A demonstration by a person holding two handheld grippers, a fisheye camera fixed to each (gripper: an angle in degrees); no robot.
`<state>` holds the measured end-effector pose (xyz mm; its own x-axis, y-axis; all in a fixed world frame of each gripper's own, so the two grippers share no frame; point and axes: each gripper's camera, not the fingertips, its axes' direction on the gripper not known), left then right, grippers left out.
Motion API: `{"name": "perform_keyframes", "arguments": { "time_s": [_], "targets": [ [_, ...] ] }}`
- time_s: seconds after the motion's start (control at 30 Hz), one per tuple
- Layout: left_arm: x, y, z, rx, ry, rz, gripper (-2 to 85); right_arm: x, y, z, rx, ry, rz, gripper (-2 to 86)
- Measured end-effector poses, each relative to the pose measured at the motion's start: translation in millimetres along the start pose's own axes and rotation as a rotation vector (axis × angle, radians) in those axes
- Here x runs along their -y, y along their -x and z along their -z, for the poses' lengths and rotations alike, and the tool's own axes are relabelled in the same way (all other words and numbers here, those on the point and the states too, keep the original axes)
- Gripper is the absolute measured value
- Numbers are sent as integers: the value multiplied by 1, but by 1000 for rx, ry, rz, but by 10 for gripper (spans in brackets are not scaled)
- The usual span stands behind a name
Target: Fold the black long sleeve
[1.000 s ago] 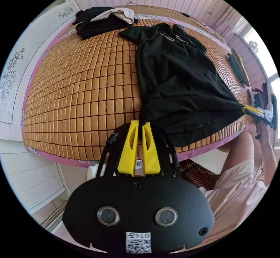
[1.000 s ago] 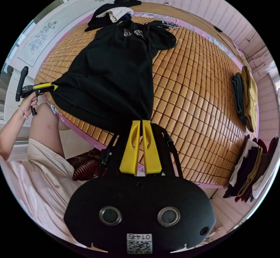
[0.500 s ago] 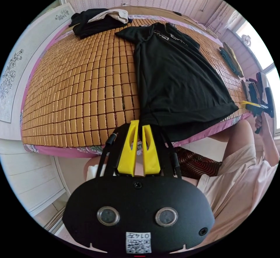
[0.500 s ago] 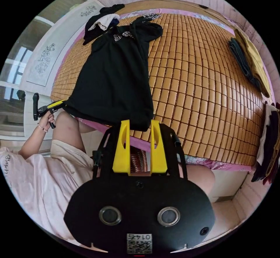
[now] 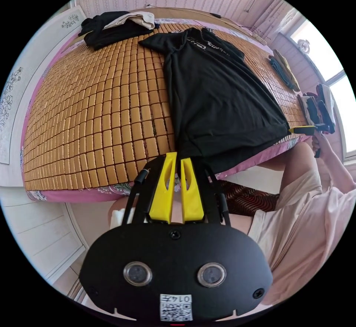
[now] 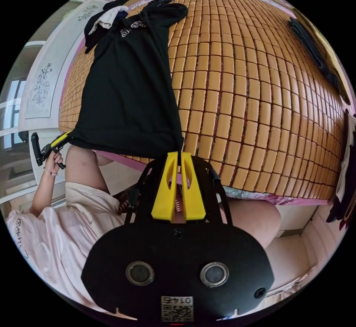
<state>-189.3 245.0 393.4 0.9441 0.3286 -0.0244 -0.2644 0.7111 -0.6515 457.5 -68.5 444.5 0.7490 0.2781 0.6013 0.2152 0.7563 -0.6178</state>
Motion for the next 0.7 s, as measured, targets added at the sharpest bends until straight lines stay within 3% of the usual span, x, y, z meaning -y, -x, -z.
{"name": "perform_keyframes", "arguments": {
  "time_s": [0.27, 0.37, 0.53, 0.7],
  "targets": [
    [-57, -1, 45, -30, -57, -20, -3, -41, -57, 23, 150, -20, -28, 3],
    [-79, 0, 72, -87, -132, 2, -4, -64, -83, 38, 309, -89, -43, 2],
    [-97, 0, 152, -175, -364, 43, -7, -109, -125, 88, 891, -448, -28, 0],
    [-93, -6, 306, -226, -775, -27, -10, -117, -96, 220, 960, -761, 296, -2]
  ]
}}
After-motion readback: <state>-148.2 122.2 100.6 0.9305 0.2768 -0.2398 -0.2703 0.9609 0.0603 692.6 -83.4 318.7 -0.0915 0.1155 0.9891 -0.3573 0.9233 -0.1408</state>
